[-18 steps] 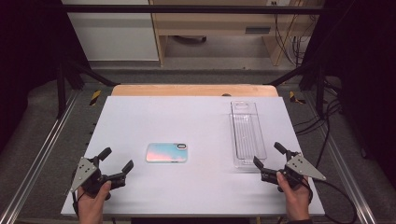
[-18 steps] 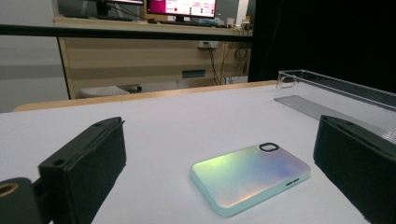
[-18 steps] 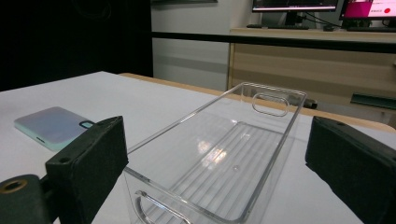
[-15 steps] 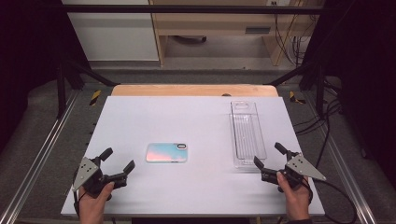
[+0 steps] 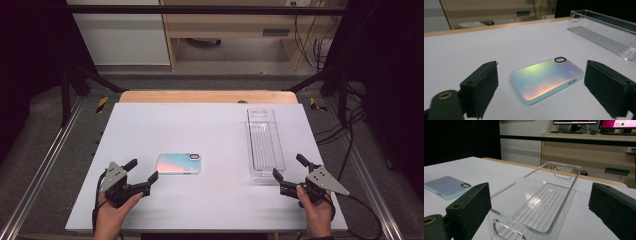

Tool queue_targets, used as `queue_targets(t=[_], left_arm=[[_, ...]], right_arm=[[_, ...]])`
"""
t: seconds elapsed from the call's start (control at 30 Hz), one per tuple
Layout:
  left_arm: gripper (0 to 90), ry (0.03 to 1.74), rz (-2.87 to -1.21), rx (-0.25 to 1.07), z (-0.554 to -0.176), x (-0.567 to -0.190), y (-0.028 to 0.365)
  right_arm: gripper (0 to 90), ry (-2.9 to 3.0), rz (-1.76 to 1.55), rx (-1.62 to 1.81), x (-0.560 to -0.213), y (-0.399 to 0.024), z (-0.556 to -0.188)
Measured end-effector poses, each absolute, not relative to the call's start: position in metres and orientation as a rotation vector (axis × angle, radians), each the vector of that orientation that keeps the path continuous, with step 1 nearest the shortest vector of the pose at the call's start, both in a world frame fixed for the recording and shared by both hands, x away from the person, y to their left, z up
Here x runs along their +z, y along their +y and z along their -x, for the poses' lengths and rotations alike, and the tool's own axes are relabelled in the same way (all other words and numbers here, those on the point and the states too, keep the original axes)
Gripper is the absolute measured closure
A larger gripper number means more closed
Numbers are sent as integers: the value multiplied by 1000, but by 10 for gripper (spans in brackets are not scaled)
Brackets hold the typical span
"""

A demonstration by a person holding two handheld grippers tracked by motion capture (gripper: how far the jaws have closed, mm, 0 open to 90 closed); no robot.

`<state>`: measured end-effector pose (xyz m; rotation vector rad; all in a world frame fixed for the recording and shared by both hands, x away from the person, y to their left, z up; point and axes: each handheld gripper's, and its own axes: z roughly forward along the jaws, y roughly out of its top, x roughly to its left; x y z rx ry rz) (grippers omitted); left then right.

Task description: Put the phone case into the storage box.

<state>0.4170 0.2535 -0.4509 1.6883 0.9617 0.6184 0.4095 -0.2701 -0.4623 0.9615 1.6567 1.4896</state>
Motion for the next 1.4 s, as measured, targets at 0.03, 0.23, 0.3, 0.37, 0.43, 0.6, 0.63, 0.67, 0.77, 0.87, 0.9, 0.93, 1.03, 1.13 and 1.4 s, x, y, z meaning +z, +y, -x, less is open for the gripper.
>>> queue_targets(t=[0.03, 0.23, 0.3, 0.37, 0.43, 0.6, 0.63, 0.67, 0.77, 0.87, 0.9, 0.93, 1.03, 1.13, 1.4], left_arm=[[139, 962, -1688, 618, -417, -451, 253], [182, 927, -1770, 546, -448, -440, 230], [202, 924, -1793, 542, -457, -437, 224], [209, 927, -1814, 538, -464, -435, 218], [211, 906, -1836, 536, -469, -433, 211], [295, 881, -1900, 547, -478, -432, 200], [325, 889, -1917, 551, -482, -431, 197], [346, 903, -1911, 548, -485, -431, 196], [410, 930, -1921, 560, -490, -431, 195], [517, 954, -1938, 560, -496, -431, 194], [549, 976, -1938, 554, -500, -430, 194], [584, 986, -1933, 546, -502, -430, 193], [679, 998, -1927, 542, -507, -431, 192], [770, 1005, -1939, 544, -513, -431, 189], [900, 1027, -1936, 484, -529, -434, 179]], right_arm=[[45, 1657, -961, 1490, -462, -270, -409], [43, 1674, -952, 1485, -463, -267, -410], [42, 1683, -936, 1475, -462, -265, -409], [42, 1695, -924, 1463, -462, -262, -409], [38, 1703, -909, 1453, -462, -260, -409], [37, 1705, -904, 1444, -462, -260, -409], [37, 1703, -906, 1447, -462, -260, -409], [37, 1702, -908, 1447, -462, -260, -409], [36, 1700, -912, 1441, -462, -261, -409], [37, 1702, -914, 1435, -462, -260, -409], [37, 1702, -912, 1435, -462, -260, -409], [37, 1703, -912, 1434, -462, -260, -409], [36, 1699, -912, 1432, -462, -260, -409], [36, 1696, -912, 1429, -462, -260, -409], [36, 1695, -912, 1425, -462, -261, -409]])
